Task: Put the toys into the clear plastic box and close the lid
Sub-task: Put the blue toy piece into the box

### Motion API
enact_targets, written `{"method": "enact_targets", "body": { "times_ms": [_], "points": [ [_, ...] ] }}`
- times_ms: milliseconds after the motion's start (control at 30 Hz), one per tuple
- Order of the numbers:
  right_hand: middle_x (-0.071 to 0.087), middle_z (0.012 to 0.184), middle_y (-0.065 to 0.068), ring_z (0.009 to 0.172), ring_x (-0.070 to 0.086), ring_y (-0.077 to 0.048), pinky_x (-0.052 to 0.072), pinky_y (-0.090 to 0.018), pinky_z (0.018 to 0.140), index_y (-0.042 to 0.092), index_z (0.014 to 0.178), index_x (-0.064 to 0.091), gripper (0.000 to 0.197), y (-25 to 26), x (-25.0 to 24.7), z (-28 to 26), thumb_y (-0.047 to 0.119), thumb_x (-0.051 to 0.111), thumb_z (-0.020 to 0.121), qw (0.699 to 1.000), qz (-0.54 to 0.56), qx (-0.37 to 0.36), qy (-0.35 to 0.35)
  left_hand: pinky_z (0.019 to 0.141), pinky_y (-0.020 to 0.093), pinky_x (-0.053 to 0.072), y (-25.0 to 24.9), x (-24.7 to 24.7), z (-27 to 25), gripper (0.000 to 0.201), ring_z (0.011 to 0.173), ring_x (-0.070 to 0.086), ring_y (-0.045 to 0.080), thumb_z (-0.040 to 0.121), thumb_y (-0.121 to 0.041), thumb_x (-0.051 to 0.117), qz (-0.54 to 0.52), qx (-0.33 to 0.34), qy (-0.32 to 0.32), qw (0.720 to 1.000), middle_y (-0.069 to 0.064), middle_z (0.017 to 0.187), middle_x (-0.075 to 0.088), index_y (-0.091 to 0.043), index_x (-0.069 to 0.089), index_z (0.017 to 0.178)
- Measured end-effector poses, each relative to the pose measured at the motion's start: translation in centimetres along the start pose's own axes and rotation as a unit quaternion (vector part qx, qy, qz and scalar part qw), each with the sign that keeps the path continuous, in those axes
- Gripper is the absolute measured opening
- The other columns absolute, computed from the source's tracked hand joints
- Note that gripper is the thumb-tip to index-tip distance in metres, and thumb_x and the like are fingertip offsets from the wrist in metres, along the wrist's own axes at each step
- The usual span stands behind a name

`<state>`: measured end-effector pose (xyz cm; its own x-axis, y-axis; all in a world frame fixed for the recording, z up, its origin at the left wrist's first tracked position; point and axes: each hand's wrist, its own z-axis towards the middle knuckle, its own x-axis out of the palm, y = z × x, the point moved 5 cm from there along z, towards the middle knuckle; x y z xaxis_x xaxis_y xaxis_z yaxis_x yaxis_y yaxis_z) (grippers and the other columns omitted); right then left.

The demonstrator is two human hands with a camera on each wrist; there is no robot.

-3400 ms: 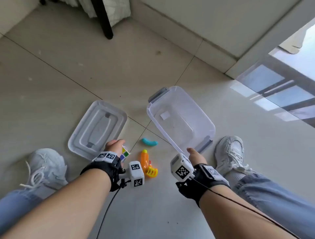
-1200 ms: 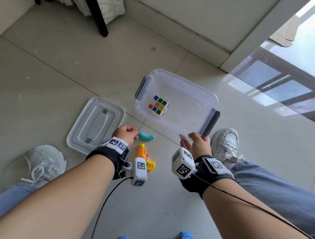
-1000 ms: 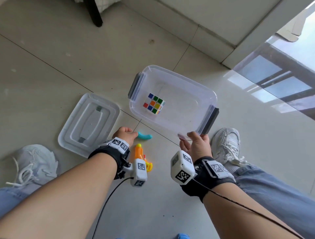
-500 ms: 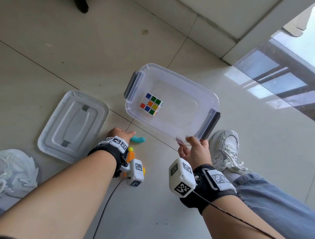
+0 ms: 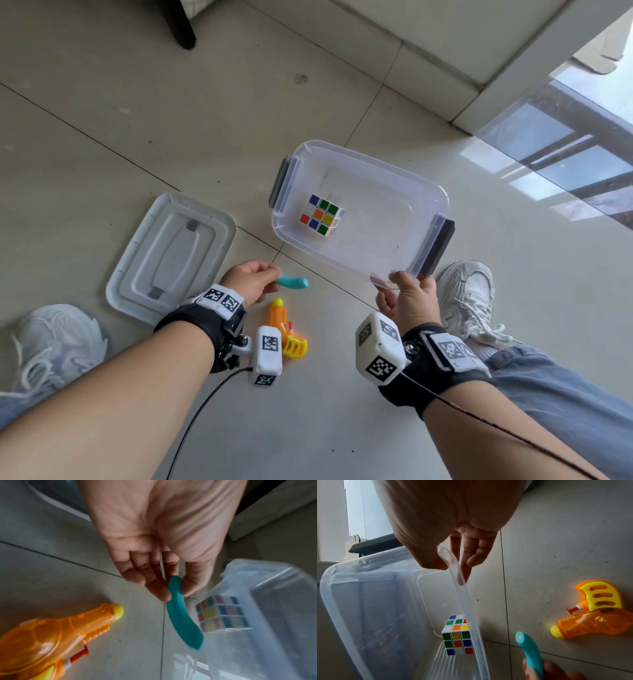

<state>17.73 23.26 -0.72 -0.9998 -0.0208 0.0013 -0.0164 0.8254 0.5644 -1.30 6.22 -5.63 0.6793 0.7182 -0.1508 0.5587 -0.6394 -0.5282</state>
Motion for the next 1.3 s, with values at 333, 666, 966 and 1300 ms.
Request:
{"method": "enact_targets", "body": {
  "times_ms": [333, 666, 966, 1300],
  "points": [
    [0.047, 0.089, 0.001, 0.081, 0.060, -0.022, 0.041, -0.024, 0.058, 0.027, 0.082, 0.042, 0.029, -0.1, -0.7, -1.8, 0.000, 0.051, 0.088, 0.996, -0.070, -0.059, -0.005, 0.050, 0.017, 0.054, -6.0, -0.4, -5.1, 0.015, 0.060, 0.071, 0.009, 0.088, -0.002, 0.057, -0.225, 0.056, 0.123, 0.965, 0.000, 0.072, 0.074, -0.015, 0.062, 0.084],
    [0.049, 0.085, 0.003, 0.060, 0.068, -0.010, 0.037, -0.023, 0.055, 0.024, 0.088, 0.044, 0.024, -0.9, 0.0, -3.3, 0.000, 0.050, 0.091, 0.991, -0.109, -0.061, 0.049, 0.070, 0.031, 0.057, -8.8, 0.6, -5.0, 0.020, 0.082, 0.067, 0.022, 0.082, -0.005, 0.064, -0.010, 0.161, -0.067, 0.985, 0.012, 0.102, 0.068, -0.023, 0.053, 0.082],
    [0.050, 0.088, 0.000, 0.071, 0.067, -0.018, 0.040, -0.020, 0.053, 0.027, 0.089, 0.043, 0.027, -1.0, 0.6, -2.8, 0.000, 0.047, 0.090, 0.991, -0.110, -0.041, 0.061, 0.084, 0.026, 0.050, -8.0, 0.1, -5.7, 0.037, 0.105, 0.058, 0.014, 0.093, -0.006, 0.050, -0.095, 0.155, -0.011, 0.983, -0.001, 0.119, 0.059, -0.014, 0.055, 0.128],
    [0.059, 0.119, -0.018, 0.097, 0.070, -0.028, 0.044, -0.018, 0.050, 0.024, 0.099, 0.045, 0.025, -0.9, -0.4, -1.6, 0.003, 0.051, 0.087, 0.997, -0.076, -0.015, 0.012, 0.066, 0.028, 0.044, 0.0, -1.5, -3.2, 0.008, 0.066, 0.052, 0.019, 0.081, -0.028, 0.065, 0.057, 0.064, -0.106, 0.991, 0.000, 0.068, 0.059, -0.020, 0.063, 0.080]
  ]
}}
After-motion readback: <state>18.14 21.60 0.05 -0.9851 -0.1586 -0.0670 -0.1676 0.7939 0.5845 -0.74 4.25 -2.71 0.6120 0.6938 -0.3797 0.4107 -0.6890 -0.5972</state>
